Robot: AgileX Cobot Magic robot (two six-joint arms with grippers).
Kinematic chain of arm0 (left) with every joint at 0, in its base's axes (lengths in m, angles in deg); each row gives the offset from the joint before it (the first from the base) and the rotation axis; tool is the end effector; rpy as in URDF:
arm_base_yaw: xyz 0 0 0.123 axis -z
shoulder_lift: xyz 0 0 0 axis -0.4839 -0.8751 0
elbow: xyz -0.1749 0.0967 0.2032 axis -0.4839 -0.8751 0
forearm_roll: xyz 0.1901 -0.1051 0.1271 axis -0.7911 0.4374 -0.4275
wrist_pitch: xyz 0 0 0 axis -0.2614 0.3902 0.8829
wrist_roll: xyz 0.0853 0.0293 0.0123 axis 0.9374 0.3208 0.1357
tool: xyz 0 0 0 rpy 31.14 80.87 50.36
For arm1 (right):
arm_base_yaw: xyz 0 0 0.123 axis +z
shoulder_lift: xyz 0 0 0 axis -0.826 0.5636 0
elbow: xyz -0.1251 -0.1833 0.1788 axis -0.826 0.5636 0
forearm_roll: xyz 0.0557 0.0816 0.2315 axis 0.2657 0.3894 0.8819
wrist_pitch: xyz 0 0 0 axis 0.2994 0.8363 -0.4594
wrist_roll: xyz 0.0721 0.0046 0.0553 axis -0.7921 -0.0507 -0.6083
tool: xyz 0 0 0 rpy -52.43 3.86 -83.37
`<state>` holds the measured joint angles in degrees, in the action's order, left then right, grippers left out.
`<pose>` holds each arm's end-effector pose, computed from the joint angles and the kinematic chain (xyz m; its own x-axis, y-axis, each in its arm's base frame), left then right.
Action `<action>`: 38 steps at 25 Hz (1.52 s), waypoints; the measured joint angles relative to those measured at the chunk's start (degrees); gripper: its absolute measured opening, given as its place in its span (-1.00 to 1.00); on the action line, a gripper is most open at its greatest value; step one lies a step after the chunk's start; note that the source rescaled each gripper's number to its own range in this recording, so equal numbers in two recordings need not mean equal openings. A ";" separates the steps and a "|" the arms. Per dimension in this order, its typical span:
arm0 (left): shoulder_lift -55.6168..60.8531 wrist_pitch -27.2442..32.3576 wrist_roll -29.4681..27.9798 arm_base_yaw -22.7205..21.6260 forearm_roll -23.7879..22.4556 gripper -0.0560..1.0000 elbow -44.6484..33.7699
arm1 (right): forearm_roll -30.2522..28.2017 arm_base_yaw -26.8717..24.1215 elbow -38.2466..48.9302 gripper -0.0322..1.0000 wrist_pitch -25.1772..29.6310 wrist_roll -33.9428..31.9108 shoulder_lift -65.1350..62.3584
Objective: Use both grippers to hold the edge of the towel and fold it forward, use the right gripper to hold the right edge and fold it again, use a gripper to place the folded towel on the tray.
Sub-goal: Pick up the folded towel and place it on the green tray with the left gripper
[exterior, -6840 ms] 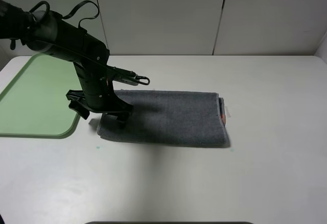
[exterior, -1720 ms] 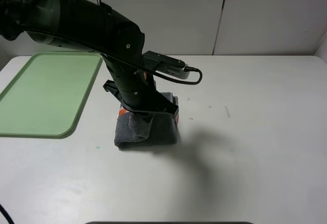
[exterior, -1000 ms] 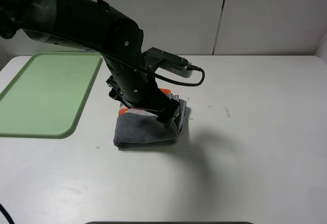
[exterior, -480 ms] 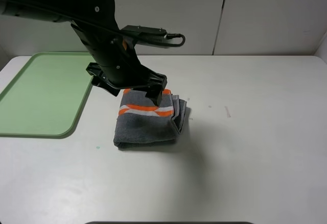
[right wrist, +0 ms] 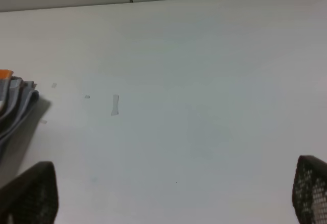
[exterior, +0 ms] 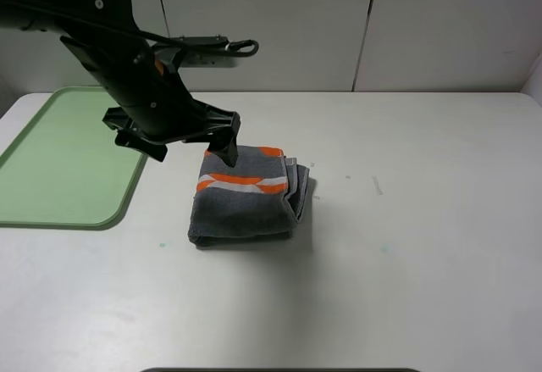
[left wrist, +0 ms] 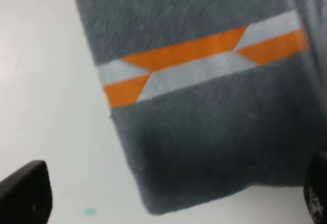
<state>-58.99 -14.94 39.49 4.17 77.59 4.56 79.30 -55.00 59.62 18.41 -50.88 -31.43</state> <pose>0.2867 -0.1870 0.2151 -0.8820 0.1909 -0.4309 0.2771 0.9496 -0.1464 -0.0036 0.0030 0.2792 -0.4184 0.0350 -0.9076 -0.0257 0.9984 0.0504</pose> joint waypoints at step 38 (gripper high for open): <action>-12.67 -30.34 2.82 -2.54 9.65 1.00 -12.81 | 0.00 0.00 0.00 1.00 -0.07 0.00 0.00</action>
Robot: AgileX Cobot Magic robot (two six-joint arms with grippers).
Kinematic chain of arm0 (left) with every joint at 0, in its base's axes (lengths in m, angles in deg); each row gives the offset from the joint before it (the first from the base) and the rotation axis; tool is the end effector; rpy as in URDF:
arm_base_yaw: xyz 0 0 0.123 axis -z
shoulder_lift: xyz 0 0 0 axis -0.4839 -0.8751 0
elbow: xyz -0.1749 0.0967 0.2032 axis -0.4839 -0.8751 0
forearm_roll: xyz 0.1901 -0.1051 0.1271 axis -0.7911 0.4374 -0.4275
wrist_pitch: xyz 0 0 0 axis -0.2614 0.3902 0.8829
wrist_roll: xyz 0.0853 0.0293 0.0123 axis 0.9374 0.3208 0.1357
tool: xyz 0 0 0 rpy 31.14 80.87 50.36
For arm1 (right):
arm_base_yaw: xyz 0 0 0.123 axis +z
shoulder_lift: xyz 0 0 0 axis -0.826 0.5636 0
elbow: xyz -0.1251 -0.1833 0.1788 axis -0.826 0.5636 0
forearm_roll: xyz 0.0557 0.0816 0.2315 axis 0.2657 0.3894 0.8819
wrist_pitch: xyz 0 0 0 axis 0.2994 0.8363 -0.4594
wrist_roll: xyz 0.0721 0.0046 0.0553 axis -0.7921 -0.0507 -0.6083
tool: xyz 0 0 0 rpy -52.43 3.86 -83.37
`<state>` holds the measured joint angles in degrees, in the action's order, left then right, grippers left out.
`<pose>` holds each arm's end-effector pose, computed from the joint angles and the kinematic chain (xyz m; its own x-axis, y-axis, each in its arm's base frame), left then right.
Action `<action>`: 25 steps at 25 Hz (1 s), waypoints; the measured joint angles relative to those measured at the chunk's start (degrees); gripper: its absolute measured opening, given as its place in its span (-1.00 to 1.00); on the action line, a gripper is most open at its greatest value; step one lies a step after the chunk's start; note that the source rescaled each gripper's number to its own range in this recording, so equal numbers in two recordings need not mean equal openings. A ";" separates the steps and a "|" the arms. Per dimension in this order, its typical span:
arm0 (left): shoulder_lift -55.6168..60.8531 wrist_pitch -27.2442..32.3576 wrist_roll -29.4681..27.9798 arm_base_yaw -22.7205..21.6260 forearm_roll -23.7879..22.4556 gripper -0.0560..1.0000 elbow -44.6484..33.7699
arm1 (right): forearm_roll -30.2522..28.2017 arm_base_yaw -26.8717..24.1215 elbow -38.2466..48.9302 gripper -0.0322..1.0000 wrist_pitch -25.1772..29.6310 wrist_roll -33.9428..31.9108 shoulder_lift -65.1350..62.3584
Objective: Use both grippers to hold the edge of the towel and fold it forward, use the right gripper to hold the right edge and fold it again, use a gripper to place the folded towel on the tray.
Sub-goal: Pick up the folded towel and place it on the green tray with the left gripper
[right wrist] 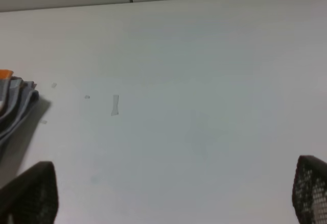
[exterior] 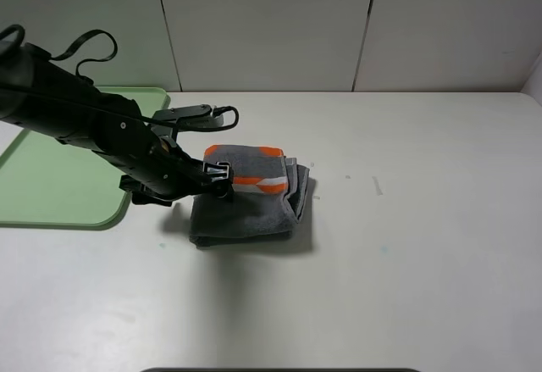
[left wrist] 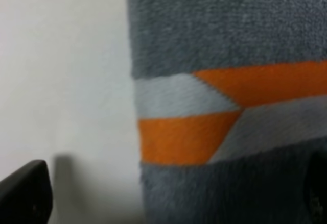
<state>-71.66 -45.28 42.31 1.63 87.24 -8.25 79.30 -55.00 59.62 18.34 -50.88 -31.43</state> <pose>0.2934 -0.1744 0.1078 -0.8803 0.0184 -0.4740 0.1474 0.9604 -0.2364 -0.0035 0.0030 0.2793 -0.4173 0.0351 -0.9081 -0.0257 0.9984 0.0504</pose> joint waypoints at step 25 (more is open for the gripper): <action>-3.53 1.38 0.50 1.26 0.49 -0.36 2.89 | 0.00 0.00 0.00 1.00 0.06 0.00 0.00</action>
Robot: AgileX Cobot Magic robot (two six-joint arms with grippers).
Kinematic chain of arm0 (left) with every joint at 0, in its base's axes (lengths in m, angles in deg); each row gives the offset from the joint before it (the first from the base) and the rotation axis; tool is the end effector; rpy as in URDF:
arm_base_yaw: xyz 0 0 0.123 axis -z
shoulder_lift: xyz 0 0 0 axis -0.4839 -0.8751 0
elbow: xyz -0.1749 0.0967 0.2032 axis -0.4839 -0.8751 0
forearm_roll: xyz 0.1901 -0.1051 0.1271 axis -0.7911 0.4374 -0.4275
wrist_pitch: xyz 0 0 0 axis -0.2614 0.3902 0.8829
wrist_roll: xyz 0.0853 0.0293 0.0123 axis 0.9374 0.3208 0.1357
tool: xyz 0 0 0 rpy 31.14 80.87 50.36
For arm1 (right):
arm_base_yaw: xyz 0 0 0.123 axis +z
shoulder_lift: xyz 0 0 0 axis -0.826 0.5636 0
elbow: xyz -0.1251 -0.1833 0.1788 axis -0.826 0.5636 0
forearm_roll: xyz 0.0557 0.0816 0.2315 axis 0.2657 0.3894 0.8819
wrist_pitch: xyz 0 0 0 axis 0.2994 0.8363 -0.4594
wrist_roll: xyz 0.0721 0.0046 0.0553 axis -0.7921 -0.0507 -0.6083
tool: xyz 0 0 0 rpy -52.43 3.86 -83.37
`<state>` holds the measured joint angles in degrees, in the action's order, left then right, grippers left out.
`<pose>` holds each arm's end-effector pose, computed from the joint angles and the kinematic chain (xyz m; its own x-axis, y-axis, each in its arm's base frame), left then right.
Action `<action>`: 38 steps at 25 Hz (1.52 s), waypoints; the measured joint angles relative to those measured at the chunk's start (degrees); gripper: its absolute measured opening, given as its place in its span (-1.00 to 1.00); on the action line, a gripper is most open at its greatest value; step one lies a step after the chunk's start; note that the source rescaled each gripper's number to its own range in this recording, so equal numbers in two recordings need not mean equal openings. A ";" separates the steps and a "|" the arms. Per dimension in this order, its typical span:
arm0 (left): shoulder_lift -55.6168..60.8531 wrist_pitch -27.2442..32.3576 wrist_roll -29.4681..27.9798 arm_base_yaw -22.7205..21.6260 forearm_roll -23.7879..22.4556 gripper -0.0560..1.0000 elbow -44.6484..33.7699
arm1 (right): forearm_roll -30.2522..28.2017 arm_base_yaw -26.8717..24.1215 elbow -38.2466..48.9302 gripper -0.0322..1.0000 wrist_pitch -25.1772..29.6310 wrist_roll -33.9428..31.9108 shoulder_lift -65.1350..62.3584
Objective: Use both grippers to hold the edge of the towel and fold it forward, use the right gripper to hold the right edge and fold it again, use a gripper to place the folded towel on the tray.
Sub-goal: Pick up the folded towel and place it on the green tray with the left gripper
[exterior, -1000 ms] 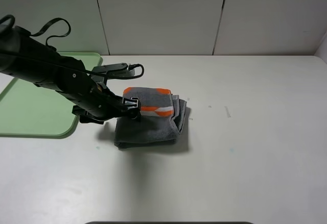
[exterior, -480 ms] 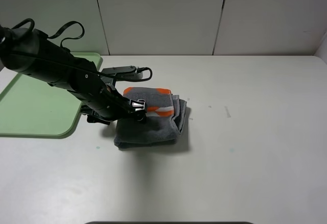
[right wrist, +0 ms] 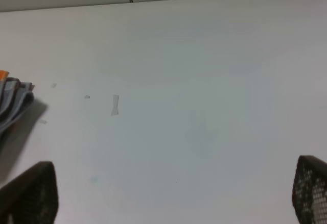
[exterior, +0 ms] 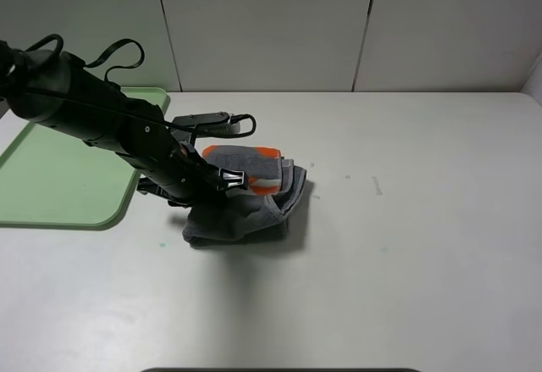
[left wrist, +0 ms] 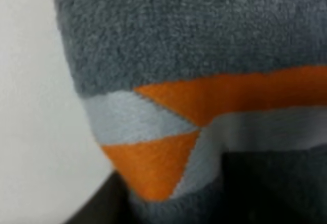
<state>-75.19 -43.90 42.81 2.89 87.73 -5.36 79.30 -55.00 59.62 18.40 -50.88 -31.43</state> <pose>0.2982 -0.1867 0.0959 -0.8941 0.0473 -0.4453 0.1639 0.9600 -0.2272 -0.0036 0.0030 0.2793 -0.4182 0.0350 -0.9077 -0.0257 0.9984 0.0504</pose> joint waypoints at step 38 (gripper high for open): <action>11.59 23.96 1.72 -15.10 -17.90 -0.57 6.51 | 0.00 0.00 0.00 1.00 -0.06 0.00 0.00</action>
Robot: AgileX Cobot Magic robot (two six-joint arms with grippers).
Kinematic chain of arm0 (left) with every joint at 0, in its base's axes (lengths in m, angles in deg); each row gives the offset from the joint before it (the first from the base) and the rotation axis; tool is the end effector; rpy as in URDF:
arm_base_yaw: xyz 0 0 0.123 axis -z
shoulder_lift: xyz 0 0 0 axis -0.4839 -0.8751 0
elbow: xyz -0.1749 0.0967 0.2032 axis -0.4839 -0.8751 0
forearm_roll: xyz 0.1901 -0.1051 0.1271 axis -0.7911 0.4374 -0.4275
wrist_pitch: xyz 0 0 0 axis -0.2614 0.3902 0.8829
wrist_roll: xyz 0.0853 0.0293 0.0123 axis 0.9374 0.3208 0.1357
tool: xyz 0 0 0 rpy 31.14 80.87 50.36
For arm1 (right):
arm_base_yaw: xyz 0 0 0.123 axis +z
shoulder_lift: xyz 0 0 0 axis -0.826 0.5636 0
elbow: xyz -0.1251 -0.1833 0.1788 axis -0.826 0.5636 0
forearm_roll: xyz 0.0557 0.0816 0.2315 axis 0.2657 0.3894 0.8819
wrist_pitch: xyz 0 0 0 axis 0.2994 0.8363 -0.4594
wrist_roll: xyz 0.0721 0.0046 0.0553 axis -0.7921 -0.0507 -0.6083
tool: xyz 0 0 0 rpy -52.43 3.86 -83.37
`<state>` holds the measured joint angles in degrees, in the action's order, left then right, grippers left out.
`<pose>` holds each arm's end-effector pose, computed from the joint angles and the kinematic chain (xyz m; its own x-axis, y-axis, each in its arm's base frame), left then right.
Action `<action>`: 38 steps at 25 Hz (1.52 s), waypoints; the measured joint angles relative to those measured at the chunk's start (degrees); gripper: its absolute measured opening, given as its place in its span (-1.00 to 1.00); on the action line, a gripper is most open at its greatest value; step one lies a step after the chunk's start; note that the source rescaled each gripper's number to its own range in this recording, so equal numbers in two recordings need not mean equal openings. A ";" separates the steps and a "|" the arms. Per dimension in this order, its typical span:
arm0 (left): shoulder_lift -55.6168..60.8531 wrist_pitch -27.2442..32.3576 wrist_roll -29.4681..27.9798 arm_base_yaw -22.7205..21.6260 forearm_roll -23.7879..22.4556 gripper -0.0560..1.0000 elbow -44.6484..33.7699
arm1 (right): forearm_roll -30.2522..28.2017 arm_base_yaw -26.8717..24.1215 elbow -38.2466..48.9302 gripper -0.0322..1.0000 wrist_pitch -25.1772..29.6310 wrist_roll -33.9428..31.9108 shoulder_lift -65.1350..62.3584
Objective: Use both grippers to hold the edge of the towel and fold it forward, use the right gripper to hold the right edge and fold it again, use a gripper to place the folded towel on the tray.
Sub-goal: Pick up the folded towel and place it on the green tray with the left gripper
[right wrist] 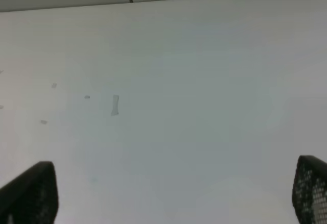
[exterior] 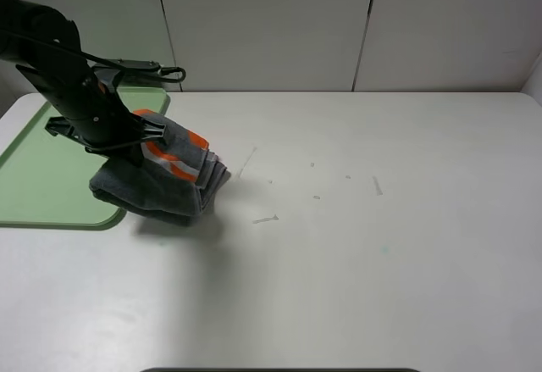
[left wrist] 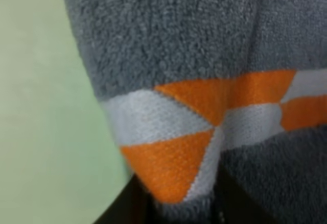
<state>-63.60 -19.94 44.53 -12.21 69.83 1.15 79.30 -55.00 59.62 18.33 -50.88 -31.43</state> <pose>0.3307 -0.0932 0.1757 -0.8982 0.1443 -0.4152 0.1544 0.9880 0.0094 -0.0035 0.0030 0.2794 -0.4171 0.0351 -0.9082 -0.0257 0.9984 0.0504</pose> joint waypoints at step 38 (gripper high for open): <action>0.00 2.66 -0.76 -15.66 -14.21 -0.11 5.16 | 0.00 0.00 0.00 1.00 -0.01 0.00 0.00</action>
<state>-63.60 -17.28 43.78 -27.87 55.61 6.31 79.30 -55.00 59.62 18.33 -50.88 -31.43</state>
